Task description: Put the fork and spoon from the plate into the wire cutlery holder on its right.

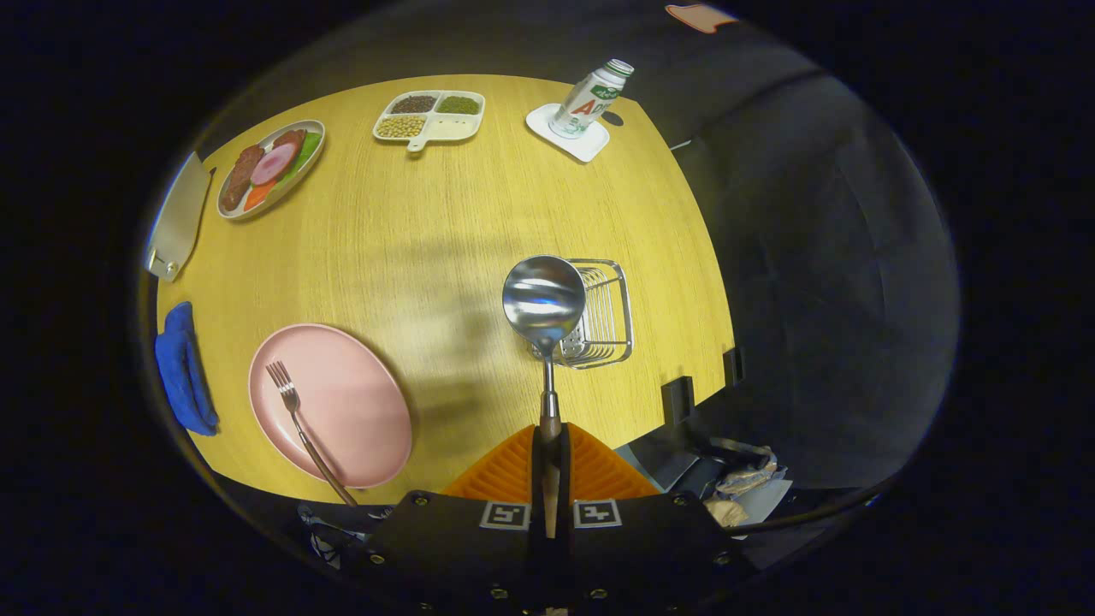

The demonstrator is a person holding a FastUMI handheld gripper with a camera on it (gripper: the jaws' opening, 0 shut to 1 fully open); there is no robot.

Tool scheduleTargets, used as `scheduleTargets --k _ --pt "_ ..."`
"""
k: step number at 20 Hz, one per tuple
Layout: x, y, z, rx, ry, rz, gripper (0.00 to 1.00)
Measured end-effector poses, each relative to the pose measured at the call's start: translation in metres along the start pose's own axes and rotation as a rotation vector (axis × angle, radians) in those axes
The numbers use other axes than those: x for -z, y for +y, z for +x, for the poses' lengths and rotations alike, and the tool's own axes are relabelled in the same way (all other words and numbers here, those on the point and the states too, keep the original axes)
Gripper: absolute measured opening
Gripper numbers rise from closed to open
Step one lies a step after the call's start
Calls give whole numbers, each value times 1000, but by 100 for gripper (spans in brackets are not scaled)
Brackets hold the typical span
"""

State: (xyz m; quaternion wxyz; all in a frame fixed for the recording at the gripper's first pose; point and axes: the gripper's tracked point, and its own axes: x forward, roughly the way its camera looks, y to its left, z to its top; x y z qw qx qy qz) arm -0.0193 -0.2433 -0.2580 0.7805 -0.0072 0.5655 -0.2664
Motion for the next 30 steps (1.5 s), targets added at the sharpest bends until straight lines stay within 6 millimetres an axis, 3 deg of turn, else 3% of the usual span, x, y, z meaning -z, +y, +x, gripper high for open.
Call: scheduleTargets --k 7,13,19,22,30 --pt "0 -24 35 -20 102 25 4" --pt "0 -30 55 -63 160 26 4" --pt "-13 -36 52 -58 122 20 11" --pt "-25 -27 47 -82 77 15 32" --pt "-36 -12 30 -81 -8 -48 33"
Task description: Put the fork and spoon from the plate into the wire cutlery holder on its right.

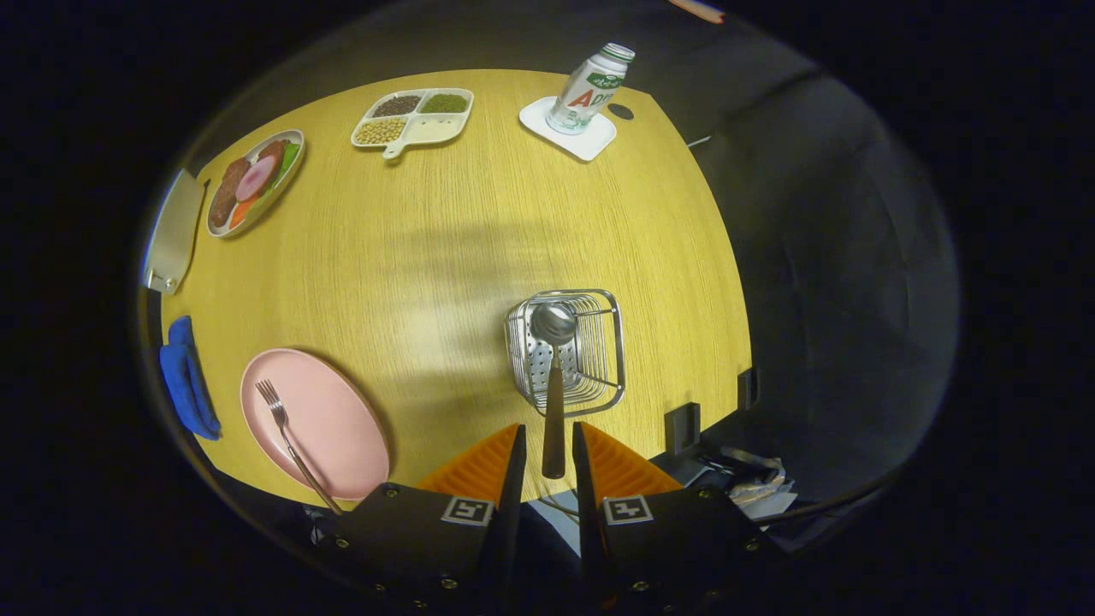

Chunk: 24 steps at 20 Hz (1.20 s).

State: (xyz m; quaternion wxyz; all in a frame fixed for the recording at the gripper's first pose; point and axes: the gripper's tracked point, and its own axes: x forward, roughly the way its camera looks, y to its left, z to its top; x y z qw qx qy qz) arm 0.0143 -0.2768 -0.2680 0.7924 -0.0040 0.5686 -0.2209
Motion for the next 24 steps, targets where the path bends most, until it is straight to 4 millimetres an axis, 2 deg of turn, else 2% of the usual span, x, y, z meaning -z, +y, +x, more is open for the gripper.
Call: scheduleTargets --k 5,10,16,24 --pt "2 11 -10 20 -29 -40 33" --pt "4 36 -20 11 -58 -85 32" --pt "14 85 -30 -14 -77 -184 32" --pt "41 156 -44 -34 -105 -341 32"
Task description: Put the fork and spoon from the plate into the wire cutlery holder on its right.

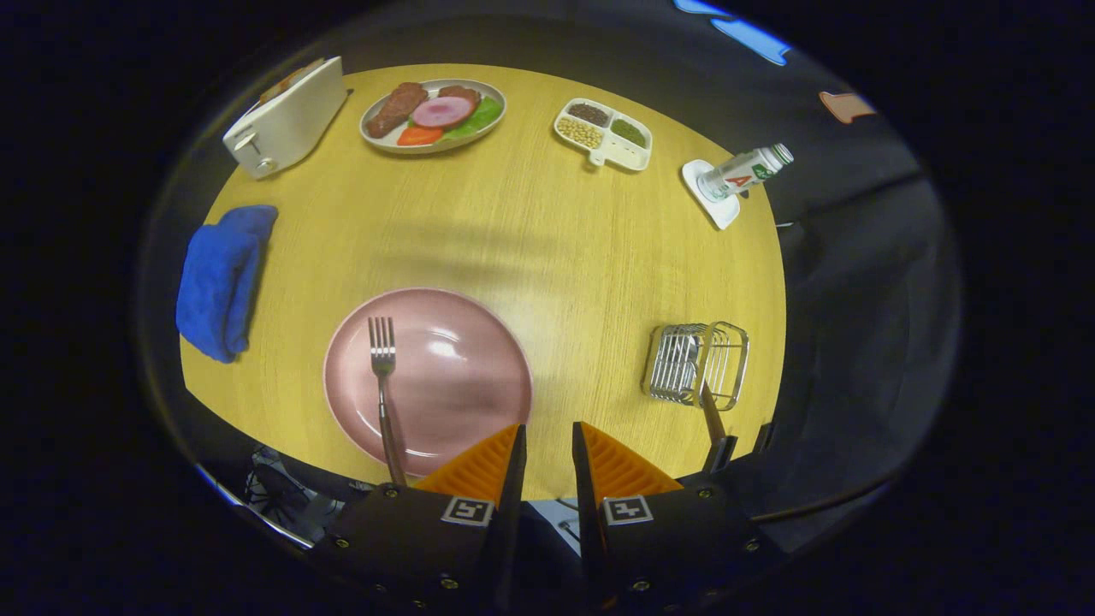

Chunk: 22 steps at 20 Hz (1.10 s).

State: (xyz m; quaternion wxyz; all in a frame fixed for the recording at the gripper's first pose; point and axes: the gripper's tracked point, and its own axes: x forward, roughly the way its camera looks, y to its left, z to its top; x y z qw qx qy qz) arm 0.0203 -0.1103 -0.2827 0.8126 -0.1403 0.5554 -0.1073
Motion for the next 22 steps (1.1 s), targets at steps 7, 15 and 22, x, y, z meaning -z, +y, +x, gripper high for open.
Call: scheduleTargets --k 7,15,22 --pt "13 63 -1 -41 -8 -101 32" --pt "31 110 16 -89 28 -182 32" --pt "35 124 32 -128 40 -176 32"
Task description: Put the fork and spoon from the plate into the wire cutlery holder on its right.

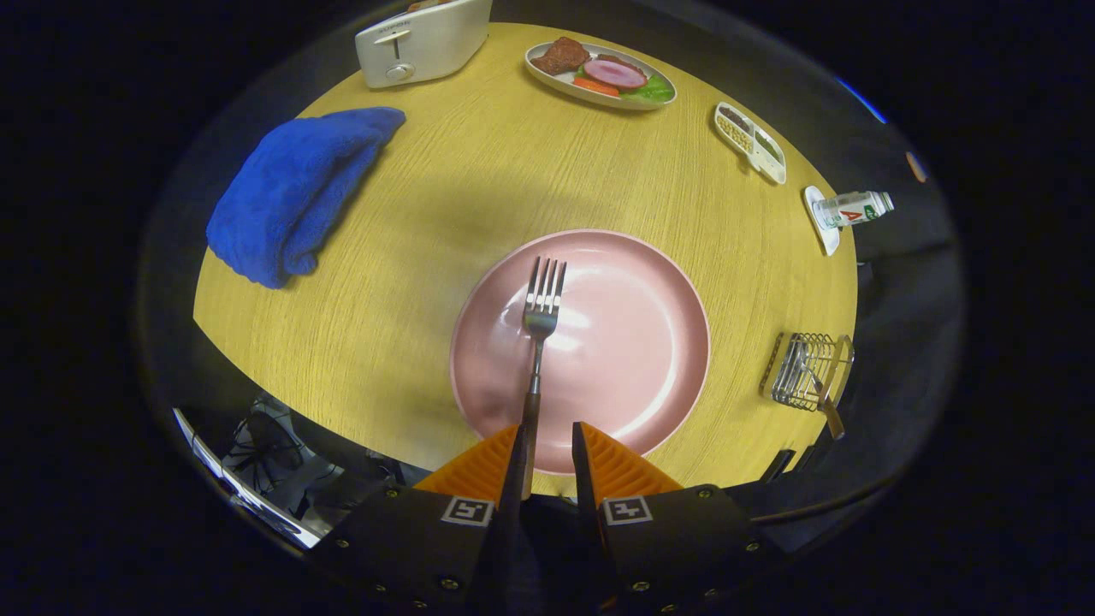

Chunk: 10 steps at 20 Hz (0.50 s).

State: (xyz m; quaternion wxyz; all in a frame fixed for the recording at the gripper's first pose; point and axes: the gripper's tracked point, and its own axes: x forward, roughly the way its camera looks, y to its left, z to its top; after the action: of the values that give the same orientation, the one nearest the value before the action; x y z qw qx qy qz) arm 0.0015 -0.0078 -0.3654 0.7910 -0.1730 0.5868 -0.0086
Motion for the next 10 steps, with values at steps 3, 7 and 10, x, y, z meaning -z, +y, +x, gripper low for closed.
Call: scheduleTargets --k 3,7,10 --pt "-2 5 8 -20 -11 11 32" --pt "-1 6 22 -55 -3 22 32" --pt "0 8 29 -74 2 39 32"
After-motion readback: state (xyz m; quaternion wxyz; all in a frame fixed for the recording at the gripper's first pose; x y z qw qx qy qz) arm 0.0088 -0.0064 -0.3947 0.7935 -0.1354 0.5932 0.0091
